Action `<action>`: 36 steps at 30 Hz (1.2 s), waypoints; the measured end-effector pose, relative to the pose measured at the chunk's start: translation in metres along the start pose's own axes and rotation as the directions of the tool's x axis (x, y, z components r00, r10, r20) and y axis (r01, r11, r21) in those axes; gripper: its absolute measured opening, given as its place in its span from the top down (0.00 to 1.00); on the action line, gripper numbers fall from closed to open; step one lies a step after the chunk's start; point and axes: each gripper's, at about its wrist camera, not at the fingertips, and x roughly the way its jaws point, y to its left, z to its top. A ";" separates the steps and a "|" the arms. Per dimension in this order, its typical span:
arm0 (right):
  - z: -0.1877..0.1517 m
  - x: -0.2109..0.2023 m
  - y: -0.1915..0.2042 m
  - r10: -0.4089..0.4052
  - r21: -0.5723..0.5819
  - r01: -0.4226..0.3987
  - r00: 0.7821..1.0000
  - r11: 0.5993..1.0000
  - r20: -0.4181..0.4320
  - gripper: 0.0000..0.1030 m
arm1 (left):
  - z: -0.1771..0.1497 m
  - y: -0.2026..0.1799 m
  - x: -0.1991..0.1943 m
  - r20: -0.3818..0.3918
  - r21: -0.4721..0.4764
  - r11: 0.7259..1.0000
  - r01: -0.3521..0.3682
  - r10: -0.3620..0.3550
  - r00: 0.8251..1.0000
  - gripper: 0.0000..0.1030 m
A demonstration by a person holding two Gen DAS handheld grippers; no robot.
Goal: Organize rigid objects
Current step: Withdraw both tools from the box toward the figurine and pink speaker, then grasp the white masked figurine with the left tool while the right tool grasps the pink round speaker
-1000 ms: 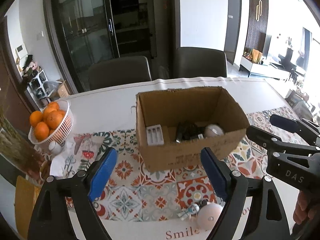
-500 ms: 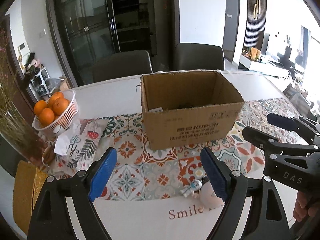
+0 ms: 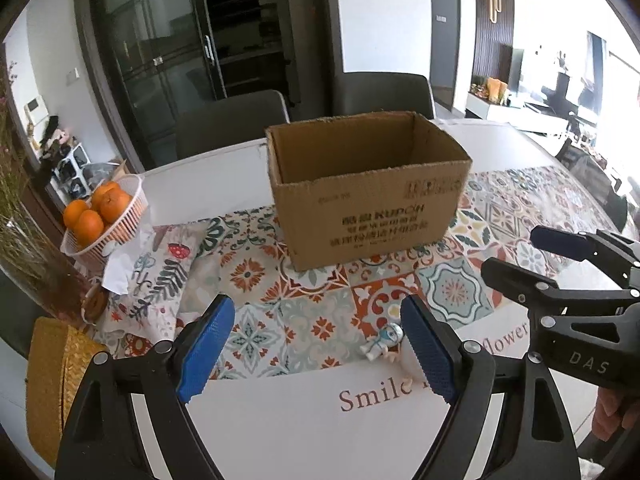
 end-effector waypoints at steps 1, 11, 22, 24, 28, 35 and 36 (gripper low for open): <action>-0.003 0.001 0.000 0.002 0.007 -0.002 1.000 1.000 -0.003 0.32 | -0.002 -0.001 0.001 -0.001 0.004 1.000 -0.001 0.001 1.000 0.17; -0.028 0.010 -0.004 0.003 0.035 -0.001 0.999 0.999 -0.046 0.32 | -0.023 -0.006 0.008 -0.027 0.001 1.000 0.001 -0.001 1.000 0.17; -0.045 0.027 -0.001 0.032 0.041 -0.028 0.994 0.999 -0.109 0.32 | -0.039 0.002 0.014 -0.080 -0.124 0.992 -0.021 0.011 0.997 0.18; -0.047 0.030 0.000 0.038 0.042 -0.034 0.992 0.999 -0.121 0.32 | -0.040 0.004 0.015 -0.093 -0.147 0.989 -0.019 0.006 0.996 0.18; -0.054 0.039 0.002 0.064 0.048 -0.058 0.987 0.997 -0.144 0.32 | -0.043 0.004 0.021 -0.110 -0.162 0.987 -0.014 -0.004 0.994 0.18; -0.064 0.056 0.003 0.086 0.056 -0.076 0.977 0.996 -0.196 0.32 | -0.048 0.004 0.034 -0.140 -0.182 0.983 -0.012 -0.013 0.990 0.18; -0.065 0.058 0.003 0.090 0.056 -0.080 0.975 0.995 -0.202 0.32 | -0.049 0.004 0.037 -0.147 -0.193 0.981 -0.010 -0.019 0.989 0.18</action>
